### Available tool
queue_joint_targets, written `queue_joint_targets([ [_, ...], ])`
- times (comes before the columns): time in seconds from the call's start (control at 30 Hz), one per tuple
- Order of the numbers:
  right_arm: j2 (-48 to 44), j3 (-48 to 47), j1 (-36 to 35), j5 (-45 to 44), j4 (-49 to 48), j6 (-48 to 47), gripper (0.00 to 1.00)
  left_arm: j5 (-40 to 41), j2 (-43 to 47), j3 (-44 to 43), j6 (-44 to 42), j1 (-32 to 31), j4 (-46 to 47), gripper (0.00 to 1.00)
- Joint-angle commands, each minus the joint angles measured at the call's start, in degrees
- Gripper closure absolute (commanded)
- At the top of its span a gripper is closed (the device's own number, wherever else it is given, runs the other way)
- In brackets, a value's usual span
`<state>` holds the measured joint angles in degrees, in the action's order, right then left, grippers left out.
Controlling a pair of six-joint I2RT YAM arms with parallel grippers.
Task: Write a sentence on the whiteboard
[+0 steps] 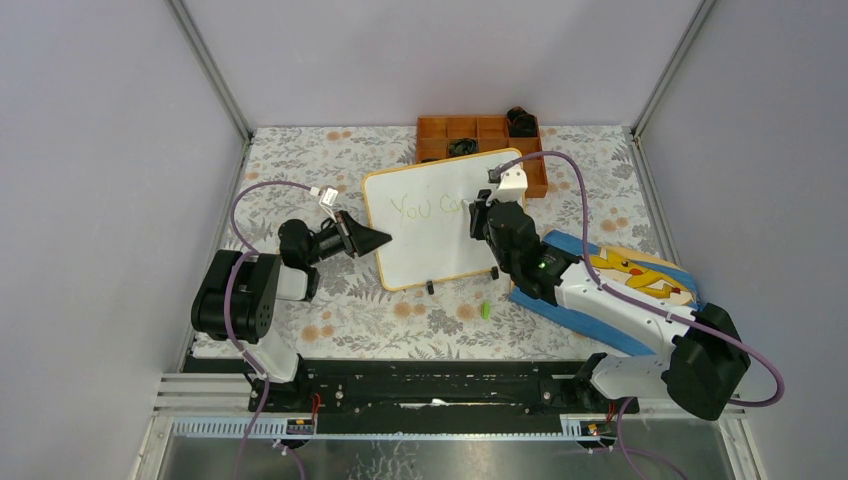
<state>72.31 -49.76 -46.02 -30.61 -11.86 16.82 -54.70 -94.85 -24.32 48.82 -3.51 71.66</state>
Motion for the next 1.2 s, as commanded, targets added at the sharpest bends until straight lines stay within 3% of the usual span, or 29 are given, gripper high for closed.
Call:
queue_joint_targets([
  [0.0,-0.29,-2.28,1.18,-2.92,-0.26,-0.32,1.00,-1.03,1.29,-1.44,-1.62,-0.36,0.32,0.64],
  [1.17,-7.74,1.18,1.20,-1.33,3.52,2.25,1.00,-0.75,1.99,-1.57,-2.28,-0.71,-0.90,0.62],
])
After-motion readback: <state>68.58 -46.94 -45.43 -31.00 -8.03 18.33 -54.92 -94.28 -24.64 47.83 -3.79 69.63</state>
